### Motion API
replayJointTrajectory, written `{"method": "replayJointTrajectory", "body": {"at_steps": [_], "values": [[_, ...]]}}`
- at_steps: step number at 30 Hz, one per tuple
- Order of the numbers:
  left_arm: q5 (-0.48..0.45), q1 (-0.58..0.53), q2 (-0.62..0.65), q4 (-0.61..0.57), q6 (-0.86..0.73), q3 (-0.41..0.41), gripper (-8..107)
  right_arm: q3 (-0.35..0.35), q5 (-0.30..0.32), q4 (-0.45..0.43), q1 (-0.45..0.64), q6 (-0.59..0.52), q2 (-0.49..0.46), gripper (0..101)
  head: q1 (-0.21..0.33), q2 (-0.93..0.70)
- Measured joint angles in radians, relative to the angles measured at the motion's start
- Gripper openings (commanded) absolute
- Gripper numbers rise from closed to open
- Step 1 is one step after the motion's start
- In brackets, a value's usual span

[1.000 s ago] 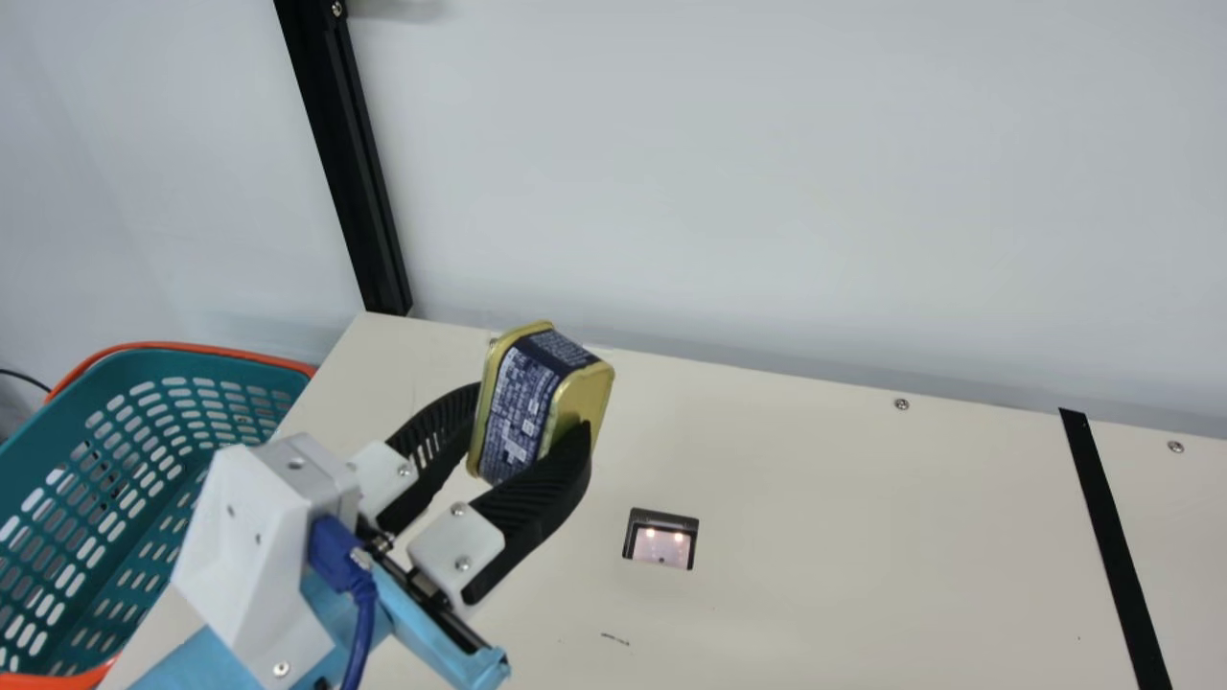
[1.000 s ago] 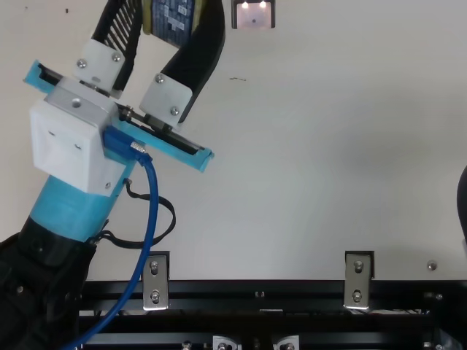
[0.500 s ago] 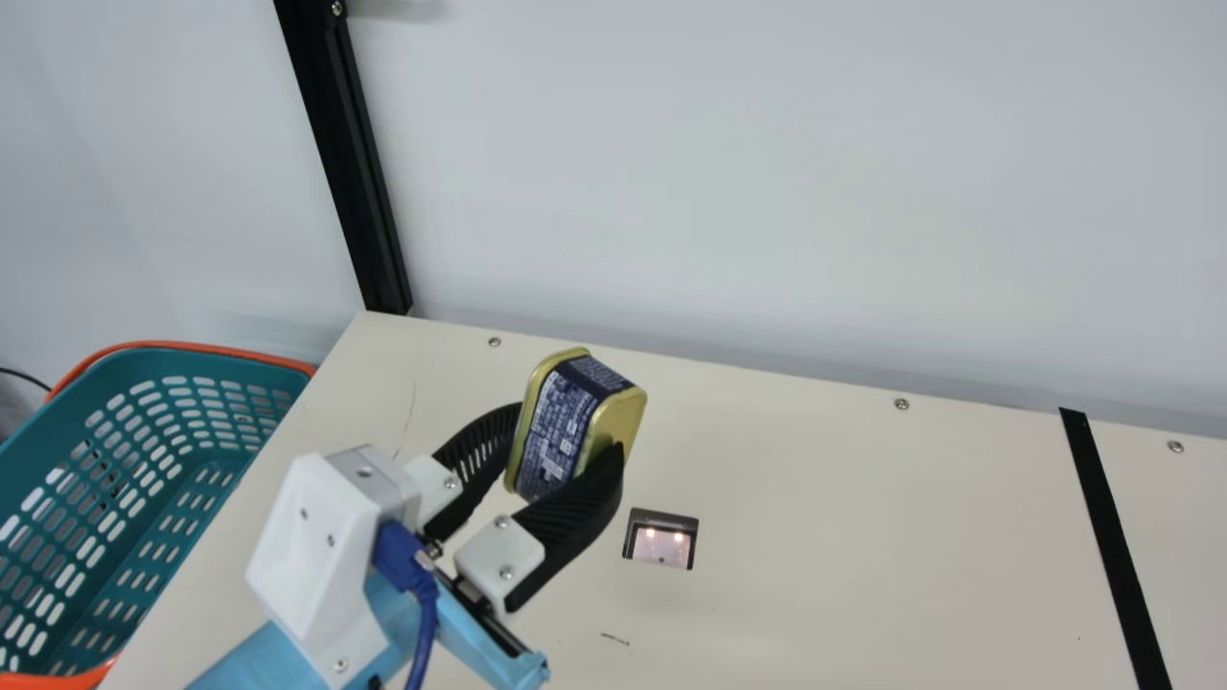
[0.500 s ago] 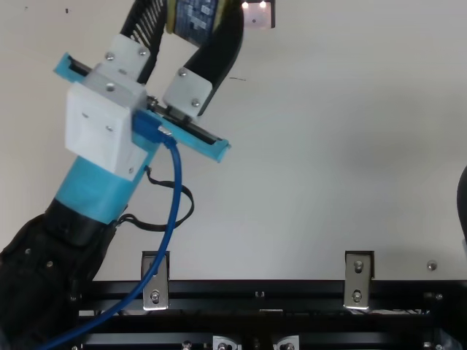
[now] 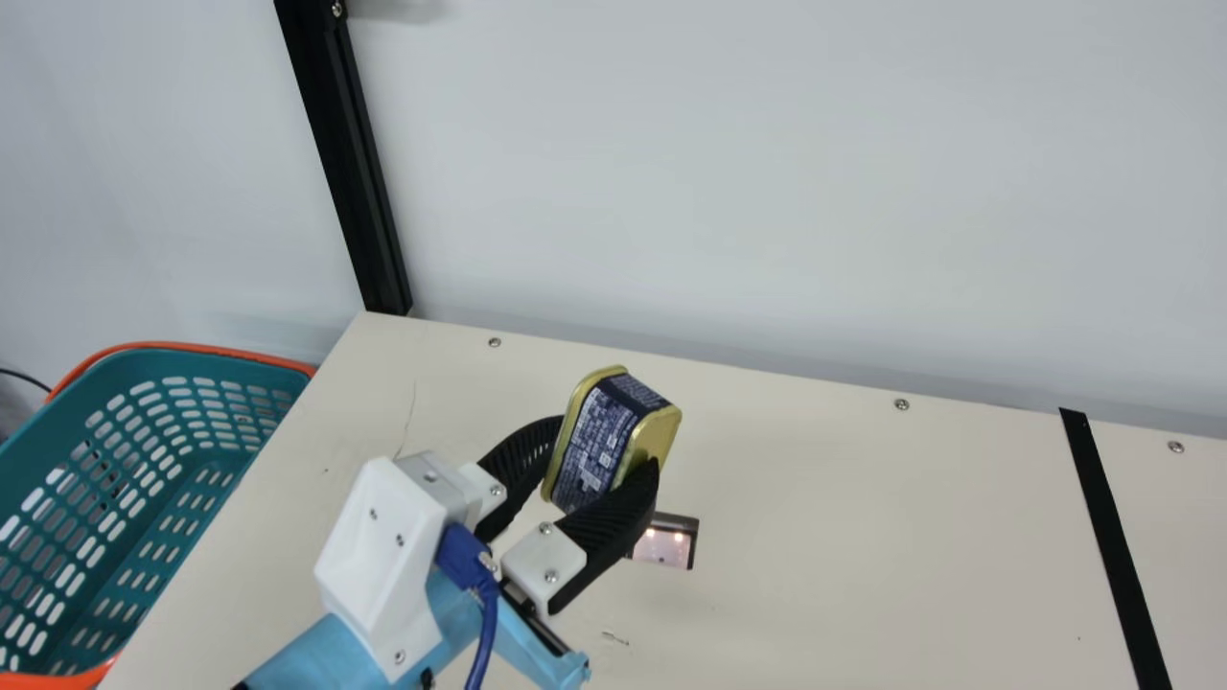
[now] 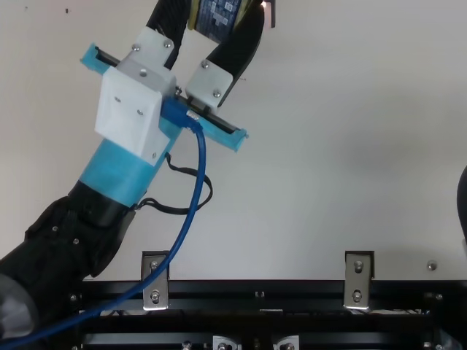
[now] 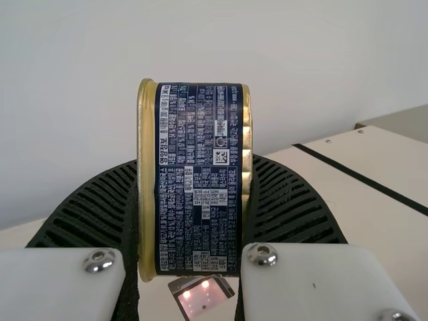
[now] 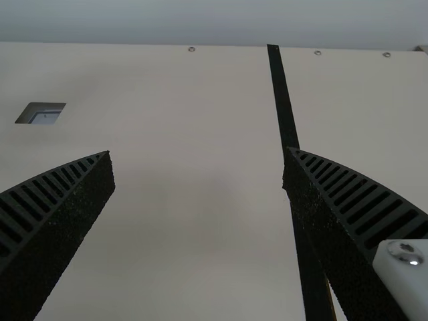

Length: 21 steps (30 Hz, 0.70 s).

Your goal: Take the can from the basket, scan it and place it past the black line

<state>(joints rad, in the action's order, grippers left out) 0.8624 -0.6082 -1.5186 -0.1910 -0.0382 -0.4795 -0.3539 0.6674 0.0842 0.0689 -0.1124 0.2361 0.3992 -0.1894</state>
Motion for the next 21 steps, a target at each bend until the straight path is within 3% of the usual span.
{"method": "replayJointTrajectory", "body": {"at_steps": [21], "values": [[-0.056, 0.074, -0.053, 0.124, 0.077, -0.062, 10, 0.000, 0.000, 0.000, 0.000, 0.000, 0.000, 101, 0.000, 0.000]]}}
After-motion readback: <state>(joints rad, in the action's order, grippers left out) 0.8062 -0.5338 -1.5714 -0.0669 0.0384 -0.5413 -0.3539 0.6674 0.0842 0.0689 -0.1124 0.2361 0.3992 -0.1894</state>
